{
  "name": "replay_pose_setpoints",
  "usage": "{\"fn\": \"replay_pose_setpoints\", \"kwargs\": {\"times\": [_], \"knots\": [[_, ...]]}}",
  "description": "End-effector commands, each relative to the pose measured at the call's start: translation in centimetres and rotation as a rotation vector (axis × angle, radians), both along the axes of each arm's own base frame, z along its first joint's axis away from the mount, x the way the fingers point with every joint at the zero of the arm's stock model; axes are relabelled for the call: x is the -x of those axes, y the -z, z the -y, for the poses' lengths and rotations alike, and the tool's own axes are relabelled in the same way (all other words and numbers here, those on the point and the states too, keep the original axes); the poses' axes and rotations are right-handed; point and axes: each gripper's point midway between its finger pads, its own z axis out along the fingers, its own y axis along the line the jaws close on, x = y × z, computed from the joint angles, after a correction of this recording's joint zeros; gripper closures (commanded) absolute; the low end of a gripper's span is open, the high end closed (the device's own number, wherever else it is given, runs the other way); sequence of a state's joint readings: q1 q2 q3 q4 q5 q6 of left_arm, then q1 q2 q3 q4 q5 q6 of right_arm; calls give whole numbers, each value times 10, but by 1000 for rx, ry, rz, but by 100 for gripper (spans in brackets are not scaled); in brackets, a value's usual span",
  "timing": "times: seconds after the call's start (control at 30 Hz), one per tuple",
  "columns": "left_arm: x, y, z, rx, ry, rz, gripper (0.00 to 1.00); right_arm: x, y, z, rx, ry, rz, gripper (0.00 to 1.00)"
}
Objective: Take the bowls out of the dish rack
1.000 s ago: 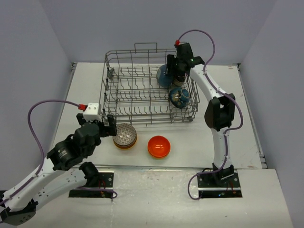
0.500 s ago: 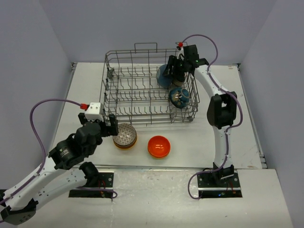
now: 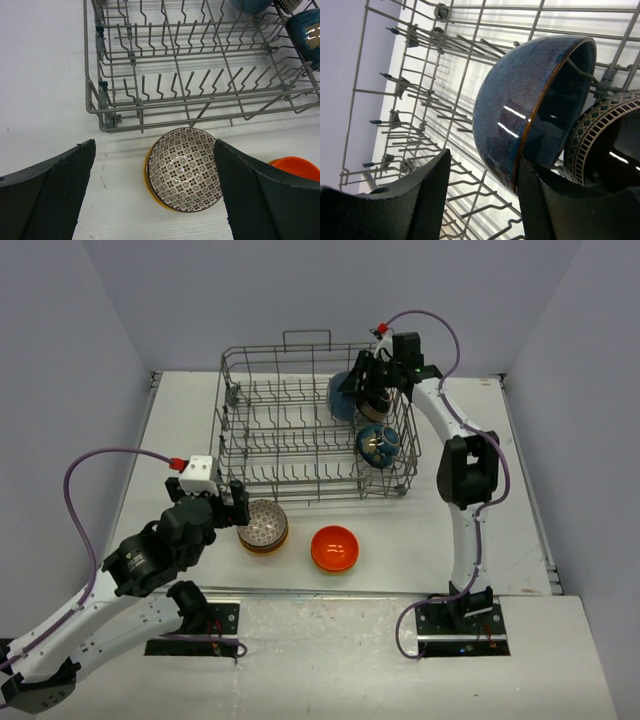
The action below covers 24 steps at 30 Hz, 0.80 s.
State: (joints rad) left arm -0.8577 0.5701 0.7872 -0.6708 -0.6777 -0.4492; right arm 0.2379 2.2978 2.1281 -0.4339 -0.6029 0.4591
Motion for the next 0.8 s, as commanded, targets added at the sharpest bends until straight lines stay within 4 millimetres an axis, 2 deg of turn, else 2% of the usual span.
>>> {"fn": "replay_pose_setpoints", "kwargs": {"times": [0.0,0.17,0.3,0.37,0.5,0.63,0.77], "knots": [[-3,-4,2,7,6,23,0,8,-6,-20,-137,-115,-29,47],[-3,-6,2,12,7,27,0,4,7,-20,-131,-110,-56,52],[-3,-6,2,11,10,29,0,0,18,-18,-111,-93,-69,62],[-3,-6,2,11,10,29,0,-1,25,-18,-109,-95,-77,72],[-3,-6,2,14,10,31,0,1,32,-22,-141,-123,-90,81],[-3,-6,1,13,7,32,0,4,35,-26,-203,-149,-116,82],[-2,-7,0,16,4,36,0,6,36,-29,-238,-173,-129,88]]}}
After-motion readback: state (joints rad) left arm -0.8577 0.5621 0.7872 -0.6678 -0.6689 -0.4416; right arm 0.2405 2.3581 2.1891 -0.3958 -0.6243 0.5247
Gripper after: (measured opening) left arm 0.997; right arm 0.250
